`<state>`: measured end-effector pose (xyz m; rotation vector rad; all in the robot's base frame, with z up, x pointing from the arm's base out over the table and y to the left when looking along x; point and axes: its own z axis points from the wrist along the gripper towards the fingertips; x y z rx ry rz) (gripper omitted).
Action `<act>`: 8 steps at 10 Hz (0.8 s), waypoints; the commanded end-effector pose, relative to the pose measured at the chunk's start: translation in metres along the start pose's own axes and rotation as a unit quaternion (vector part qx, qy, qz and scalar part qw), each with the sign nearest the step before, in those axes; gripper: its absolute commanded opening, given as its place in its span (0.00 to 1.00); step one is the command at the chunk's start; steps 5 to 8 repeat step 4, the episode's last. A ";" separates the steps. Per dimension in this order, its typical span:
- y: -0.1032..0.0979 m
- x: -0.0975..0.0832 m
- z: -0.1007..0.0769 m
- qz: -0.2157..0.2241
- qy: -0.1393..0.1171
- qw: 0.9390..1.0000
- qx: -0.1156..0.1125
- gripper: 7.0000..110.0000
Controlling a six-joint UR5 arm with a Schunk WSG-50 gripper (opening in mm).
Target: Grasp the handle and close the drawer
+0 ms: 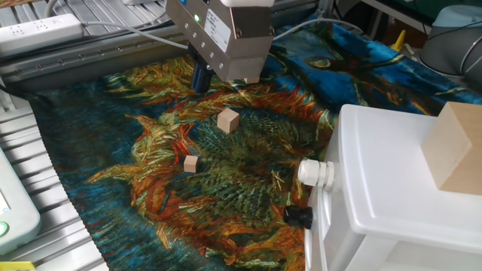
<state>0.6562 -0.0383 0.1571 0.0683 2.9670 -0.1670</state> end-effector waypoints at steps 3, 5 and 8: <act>0.001 -0.001 -0.001 0.002 0.000 1.000 -0.005 0.00; 0.001 -0.001 -0.001 0.003 0.000 1.000 -0.005 0.00; 0.001 -0.001 -0.001 0.003 0.000 1.000 -0.005 0.00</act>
